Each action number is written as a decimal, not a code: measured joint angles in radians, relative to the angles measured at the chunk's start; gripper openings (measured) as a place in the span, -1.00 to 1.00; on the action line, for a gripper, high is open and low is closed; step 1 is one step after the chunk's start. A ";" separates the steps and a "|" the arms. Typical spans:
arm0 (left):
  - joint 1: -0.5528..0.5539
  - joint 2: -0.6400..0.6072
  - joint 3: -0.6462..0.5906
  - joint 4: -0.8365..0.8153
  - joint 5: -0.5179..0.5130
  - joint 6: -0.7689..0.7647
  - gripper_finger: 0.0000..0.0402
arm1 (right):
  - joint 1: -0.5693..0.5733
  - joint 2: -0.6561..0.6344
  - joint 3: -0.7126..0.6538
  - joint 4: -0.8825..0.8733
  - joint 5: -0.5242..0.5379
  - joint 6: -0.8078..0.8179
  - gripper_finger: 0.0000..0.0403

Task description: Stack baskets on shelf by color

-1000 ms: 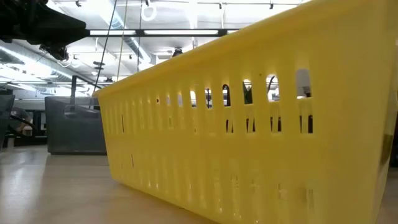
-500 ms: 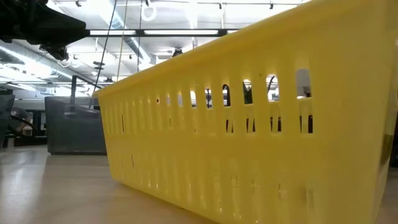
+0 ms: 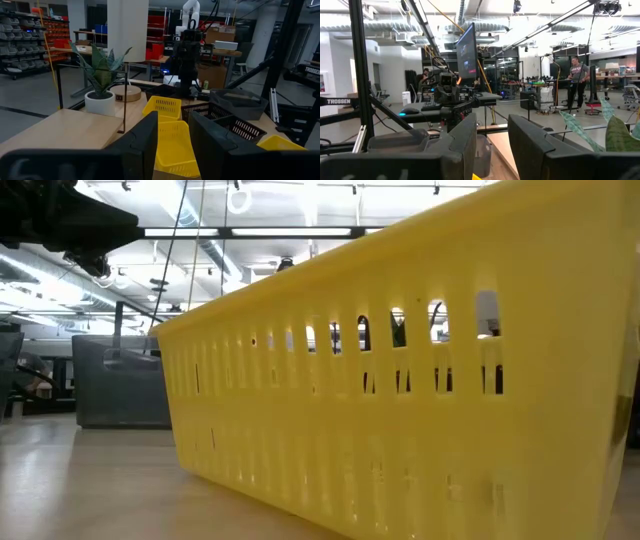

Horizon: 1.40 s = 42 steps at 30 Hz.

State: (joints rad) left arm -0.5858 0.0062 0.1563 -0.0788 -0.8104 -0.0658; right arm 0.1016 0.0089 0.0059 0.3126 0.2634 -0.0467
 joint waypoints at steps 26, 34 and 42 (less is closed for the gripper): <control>0.000 0.000 0.000 0.000 0.000 0.000 -0.42 | 0.000 0.000 0.000 0.269 0.024 -0.189 -0.42; 0.000 0.000 0.000 0.000 0.000 0.000 -0.42 | 0.000 -0.001 0.000 0.400 0.032 -0.132 -0.42; 0.000 0.000 0.000 0.000 0.000 0.000 -0.42 | 0.000 0.019 0.000 0.237 0.044 0.024 -0.42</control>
State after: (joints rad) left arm -0.5861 0.0063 0.1566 -0.0792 -0.8101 -0.0658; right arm 0.1017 0.0280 0.0059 0.5500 0.3077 -0.0223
